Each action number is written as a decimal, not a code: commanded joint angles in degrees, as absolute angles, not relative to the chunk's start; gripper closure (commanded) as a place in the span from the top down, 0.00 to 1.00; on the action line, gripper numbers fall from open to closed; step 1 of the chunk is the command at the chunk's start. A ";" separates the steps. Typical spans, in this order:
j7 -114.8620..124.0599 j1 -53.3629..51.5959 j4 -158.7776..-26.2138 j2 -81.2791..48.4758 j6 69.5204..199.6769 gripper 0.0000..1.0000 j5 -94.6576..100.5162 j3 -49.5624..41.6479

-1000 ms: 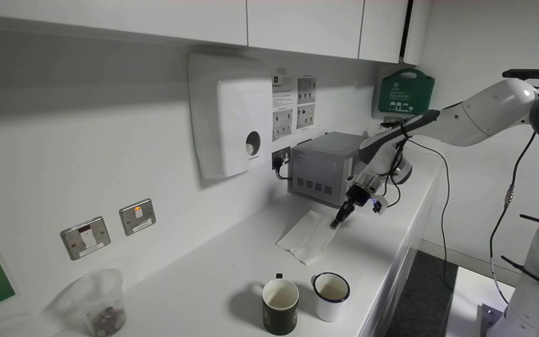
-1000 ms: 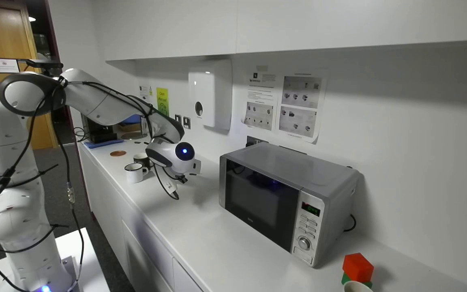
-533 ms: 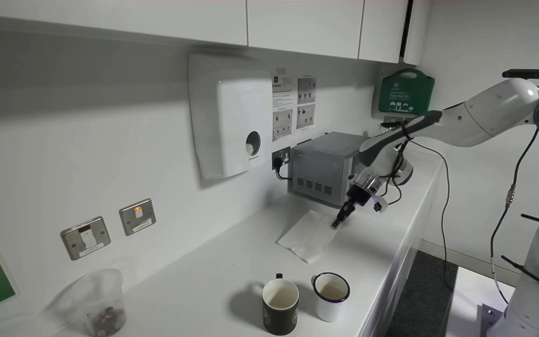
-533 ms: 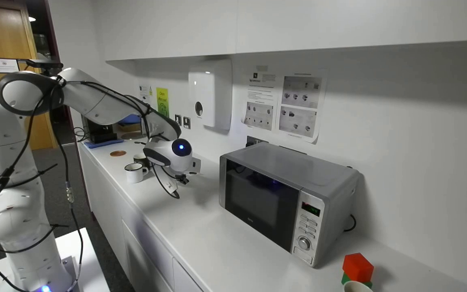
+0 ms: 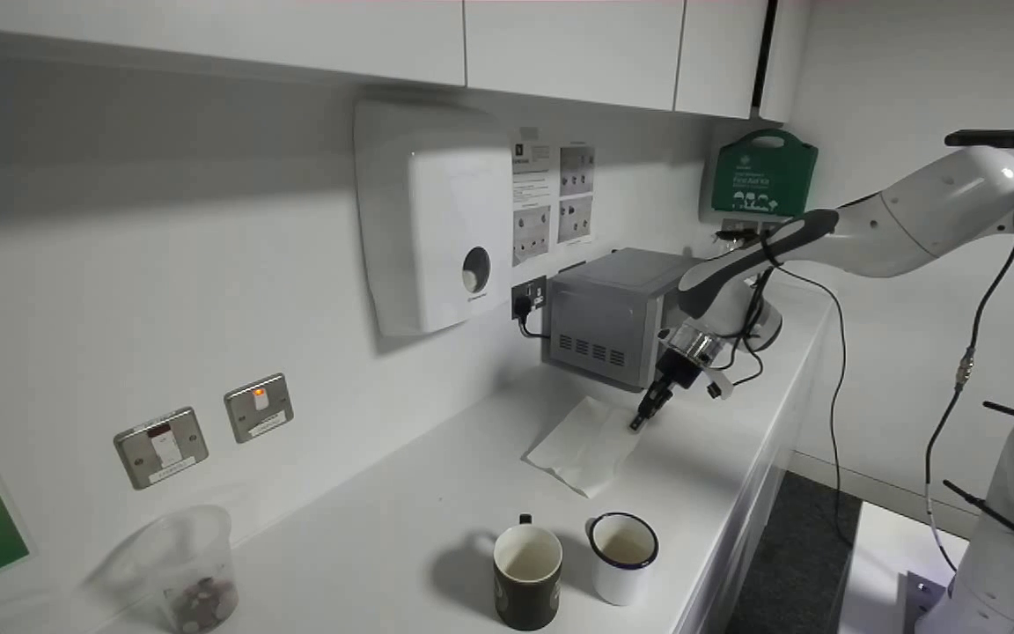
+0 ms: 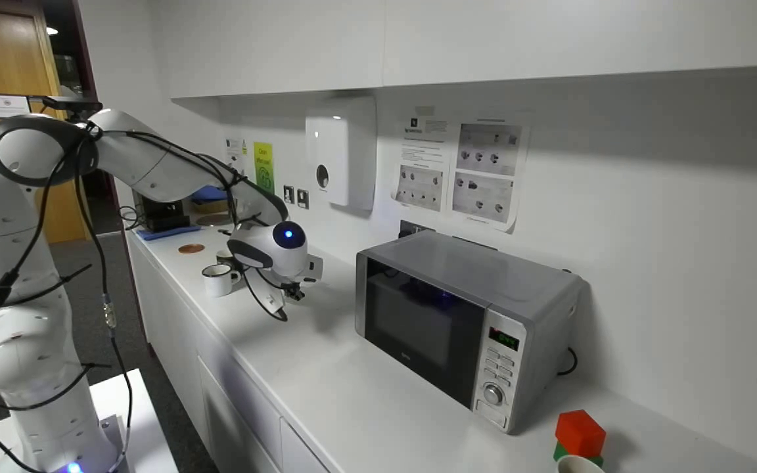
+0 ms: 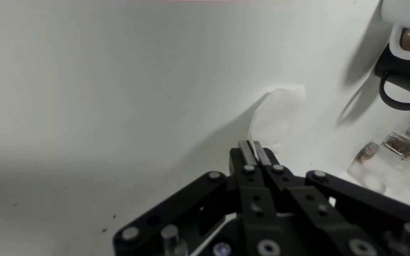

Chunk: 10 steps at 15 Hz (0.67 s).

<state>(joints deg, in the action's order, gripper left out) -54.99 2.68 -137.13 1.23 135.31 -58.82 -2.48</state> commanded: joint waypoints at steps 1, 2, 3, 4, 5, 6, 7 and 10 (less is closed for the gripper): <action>-51.37 2.06 -140.60 4.80 138.45 0.00 -56.51 -1.99; -50.31 1.91 -141.05 5.03 139.31 0.00 -55.90 -1.87; -49.25 1.79 -141.42 5.23 139.93 0.00 -55.23 -1.82; -48.22 1.67 -141.84 5.50 140.67 0.00 -54.57 -1.70; -47.31 1.58 -142.23 5.84 141.16 0.00 -54.07 -1.60; -46.33 1.49 -142.65 6.17 141.77 0.00 -53.48 -1.47; -45.56 1.46 -142.95 6.46 142.03 0.00 -52.97 -1.38; -42.91 1.29 -143.83 7.50 142.51 0.00 -51.08 -1.21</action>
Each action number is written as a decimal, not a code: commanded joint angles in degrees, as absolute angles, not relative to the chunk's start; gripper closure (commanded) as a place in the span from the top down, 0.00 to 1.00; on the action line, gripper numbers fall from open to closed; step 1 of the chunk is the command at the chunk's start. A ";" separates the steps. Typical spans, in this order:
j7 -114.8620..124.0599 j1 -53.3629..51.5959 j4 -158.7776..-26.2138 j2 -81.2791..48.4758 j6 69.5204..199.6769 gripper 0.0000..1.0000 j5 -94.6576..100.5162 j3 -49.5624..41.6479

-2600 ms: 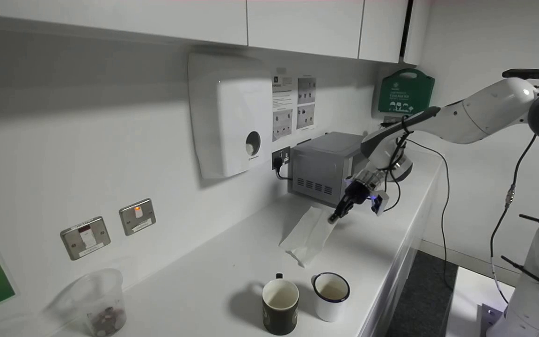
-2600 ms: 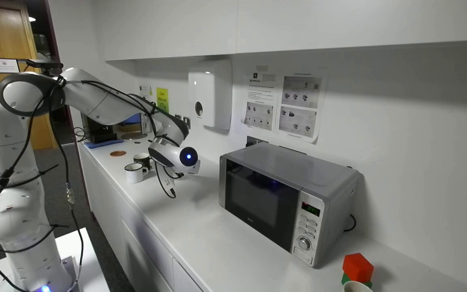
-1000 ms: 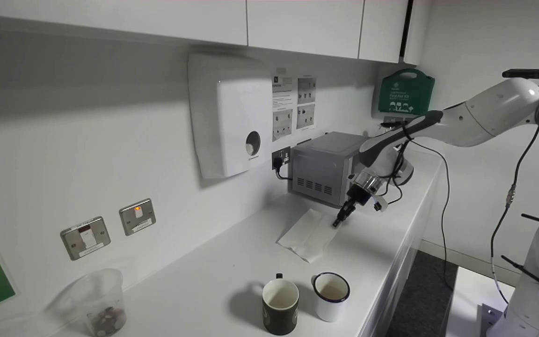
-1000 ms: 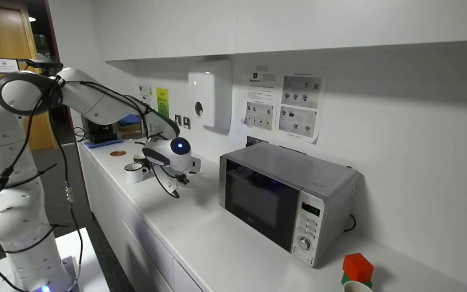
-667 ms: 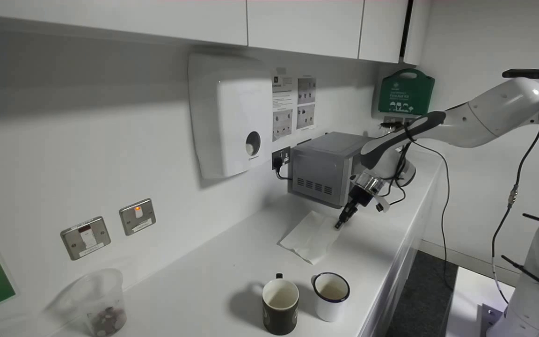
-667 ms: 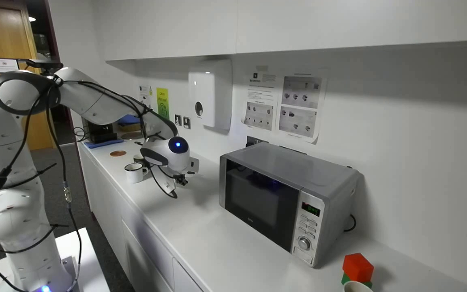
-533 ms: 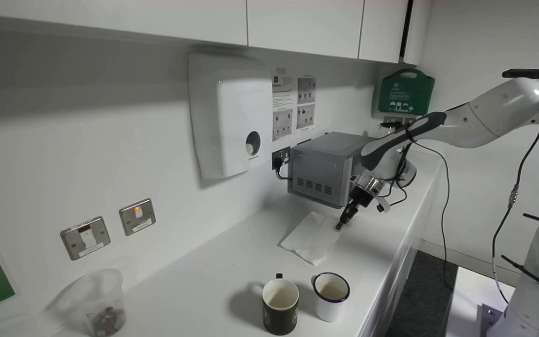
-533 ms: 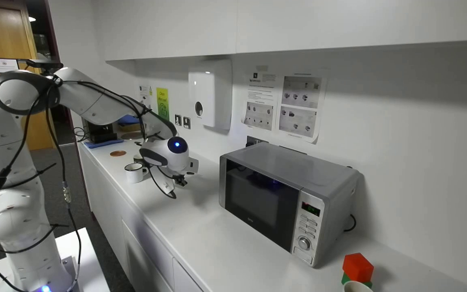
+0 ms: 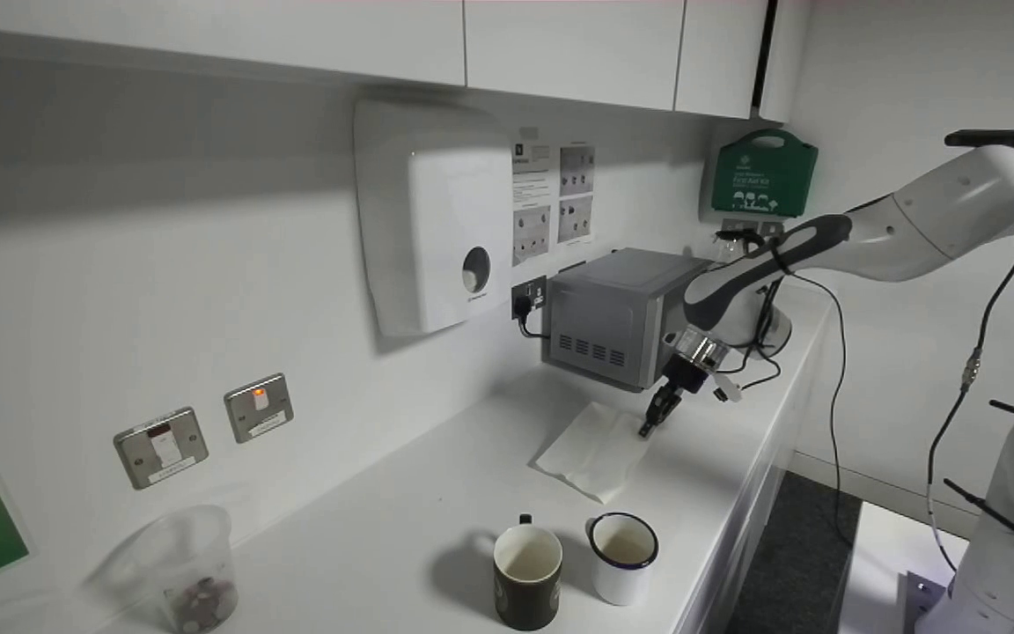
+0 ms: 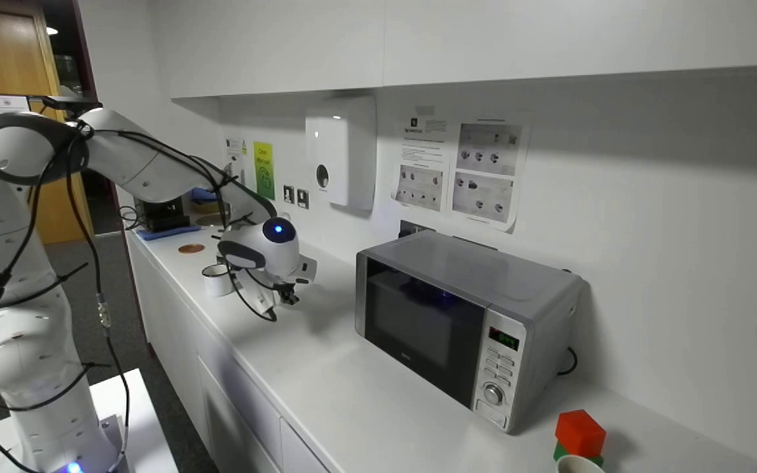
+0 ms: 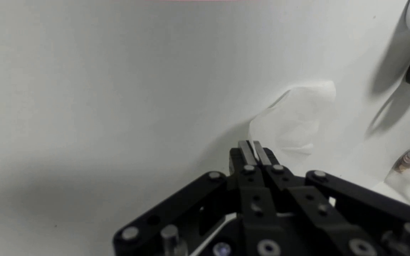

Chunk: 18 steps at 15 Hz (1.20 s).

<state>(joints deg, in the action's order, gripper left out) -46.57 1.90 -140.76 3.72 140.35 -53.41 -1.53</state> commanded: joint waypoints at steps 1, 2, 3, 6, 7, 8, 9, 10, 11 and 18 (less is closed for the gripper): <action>-42.20 1.20 -144.05 7.79 142.51 0.18 -50.42 -1.20; -41.69 1.10 -144.17 8.02 142.30 0.27 -49.69 -1.21; -41.14 0.96 -144.24 8.26 142.30 0.32 -49.15 -1.21; -40.01 0.72 -144.44 8.89 142.31 0.58 -47.67 -1.25; -39.69 0.68 -144.46 9.02 142.29 0.64 -47.26 -1.26; -39.52 0.66 -144.52 9.24 142.27 0.73 -46.87 -1.29; -39.35 0.63 -144.55 9.47 142.16 0.79 -46.57 -1.34; -39.13 0.59 -144.56 9.62 142.19 0.85 -46.26 -1.37; -38.92 0.55 -144.59 9.83 142.15 0.94 -46.07 -1.39; -38.37 0.22 -145.00 10.88 142.55 1.00 -44.81 -1.38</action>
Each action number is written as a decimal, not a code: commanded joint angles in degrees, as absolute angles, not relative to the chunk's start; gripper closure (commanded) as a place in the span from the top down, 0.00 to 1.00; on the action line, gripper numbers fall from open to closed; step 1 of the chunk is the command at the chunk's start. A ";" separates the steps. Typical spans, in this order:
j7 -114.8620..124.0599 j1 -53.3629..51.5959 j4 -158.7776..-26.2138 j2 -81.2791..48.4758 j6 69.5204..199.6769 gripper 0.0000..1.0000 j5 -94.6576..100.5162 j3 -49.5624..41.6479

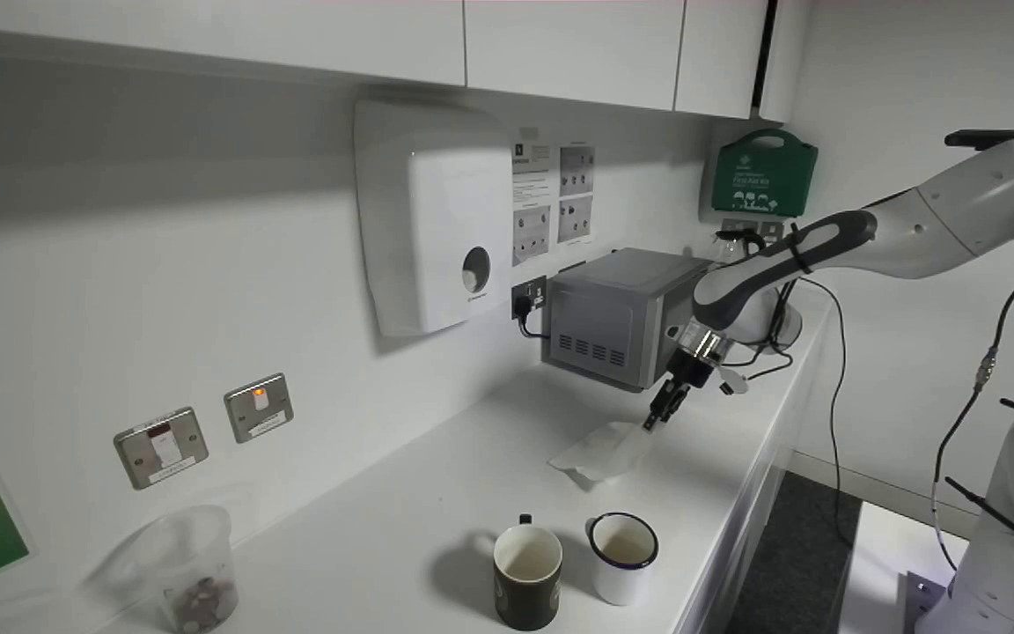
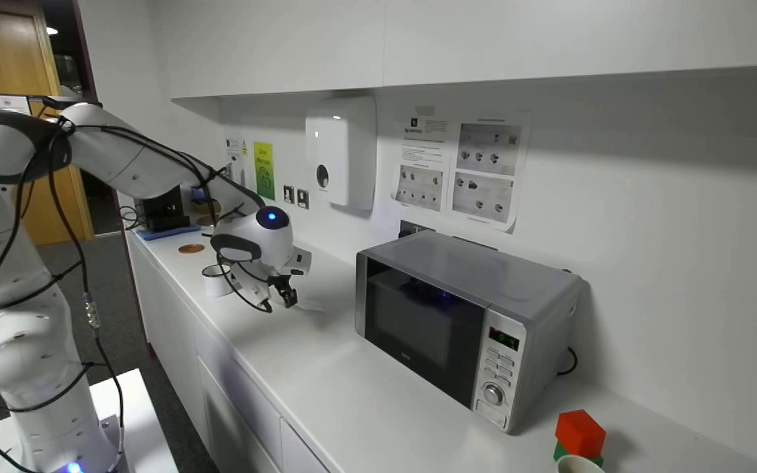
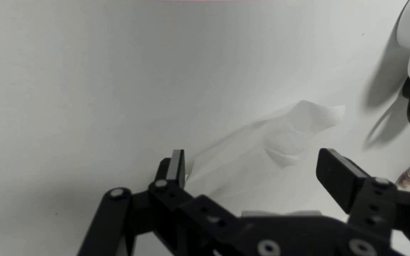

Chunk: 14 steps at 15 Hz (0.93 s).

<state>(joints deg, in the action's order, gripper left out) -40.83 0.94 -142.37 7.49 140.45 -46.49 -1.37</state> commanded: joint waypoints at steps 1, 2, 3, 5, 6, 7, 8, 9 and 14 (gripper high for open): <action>-38.27 0.18 -145.16 11.21 142.69 1.00 -44.61 -1.34; -38.30 0.14 -145.32 11.56 142.70 1.00 -44.39 -1.35; -38.19 0.14 -145.62 12.04 143.03 1.00 -43.81 -1.30; -37.51 0.16 -146.09 12.62 144.23 1.00 -42.46 -1.17; -37.05 0.15 -146.32 12.87 144.96 1.00 -41.63 -1.16; -36.32 0.07 -146.72 13.24 145.90 1.00 -40.61 -1.18; -35.51 -0.05 -147.10 13.59 146.63 1.00 -39.76 -1.26; -34.74 -0.16 -147.53 13.96 147.48 1.00 -38.83 -1.32; -32.20 -1.56 -149.03 16.58 148.84 1.00 -37.19 -1.92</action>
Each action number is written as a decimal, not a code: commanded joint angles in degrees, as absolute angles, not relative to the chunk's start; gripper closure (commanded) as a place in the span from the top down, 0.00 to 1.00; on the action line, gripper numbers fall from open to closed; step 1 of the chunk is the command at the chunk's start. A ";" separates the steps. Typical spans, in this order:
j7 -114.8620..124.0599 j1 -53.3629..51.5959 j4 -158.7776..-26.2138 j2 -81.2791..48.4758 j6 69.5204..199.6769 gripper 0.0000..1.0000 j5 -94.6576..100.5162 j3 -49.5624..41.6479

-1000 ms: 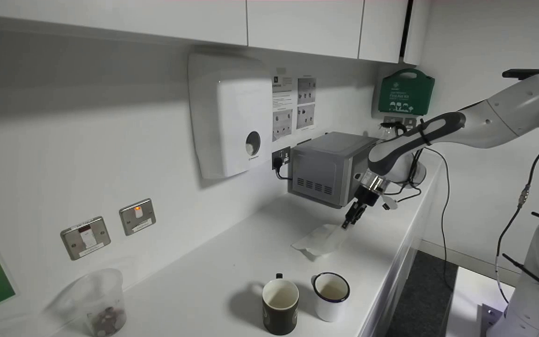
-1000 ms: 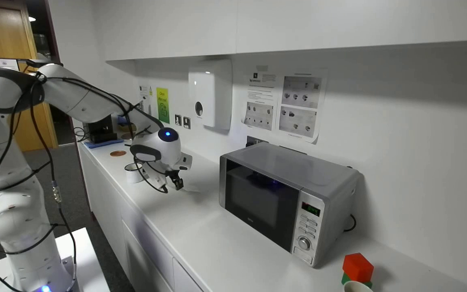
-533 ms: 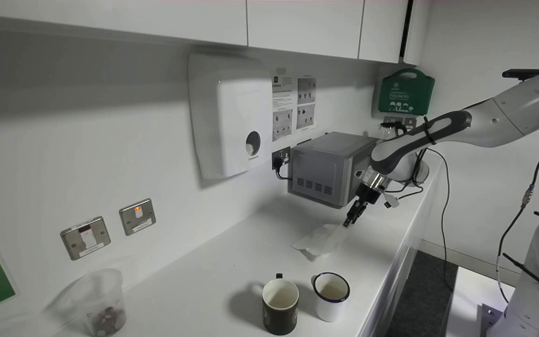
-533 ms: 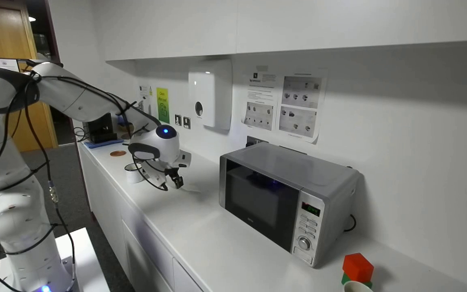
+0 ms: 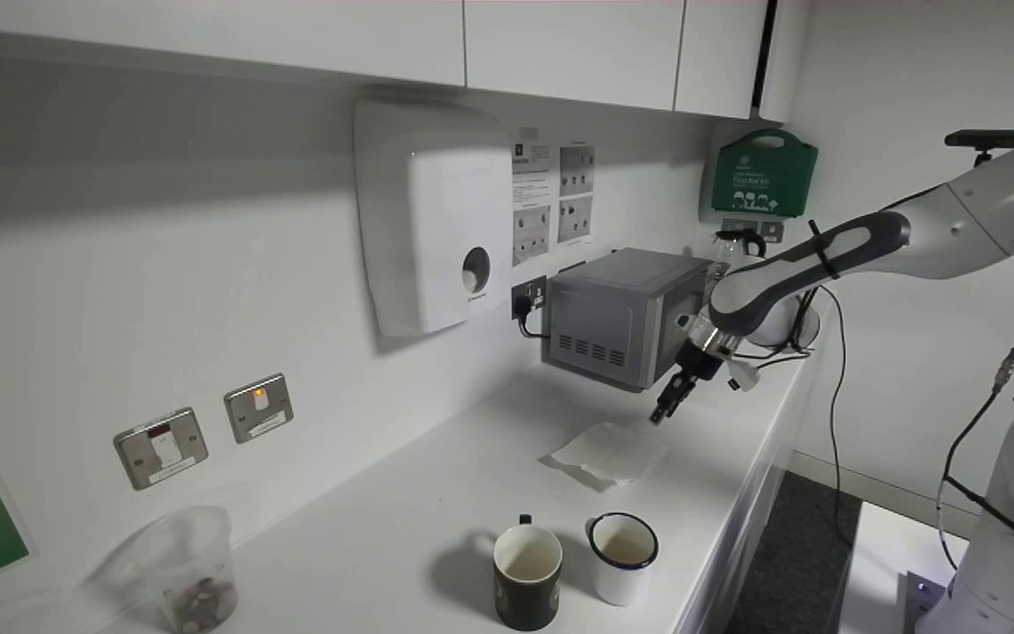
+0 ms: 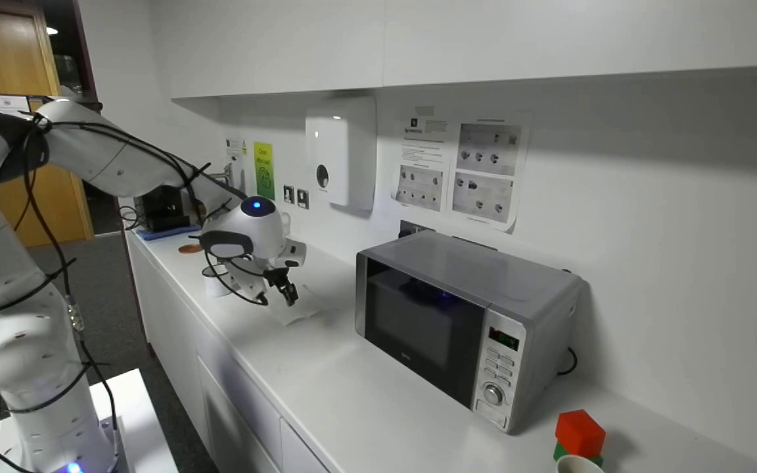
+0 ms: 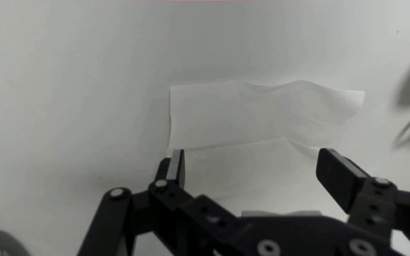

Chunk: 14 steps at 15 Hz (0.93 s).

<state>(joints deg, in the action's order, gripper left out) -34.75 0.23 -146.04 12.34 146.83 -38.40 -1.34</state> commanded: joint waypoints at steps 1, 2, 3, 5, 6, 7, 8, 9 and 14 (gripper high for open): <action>-32.17 -2.01 -149.17 17.20 148.60 1.00 -37.49 -2.04; -32.14 -2.47 -149.33 17.85 148.49 1.00 -37.84 -2.11; -32.08 -2.93 -149.50 18.54 148.42 1.00 -38.05 -2.22; -32.03 -3.97 -150.01 20.14 148.24 1.00 -38.63 -2.43; -31.78 -4.45 -150.30 20.88 148.34 1.00 -38.76 -2.46; -31.46 -4.98 -150.54 21.70 148.24 1.00 -38.95 -2.44; -31.05 -5.43 -150.84 22.35 148.41 1.00 -38.93 -2.43; -30.52 -5.98 -151.13 23.01 148.53 1.00 -39.07 -2.43; -27.62 -9.35 -152.07 24.93 149.75 1.00 -40.15 -1.66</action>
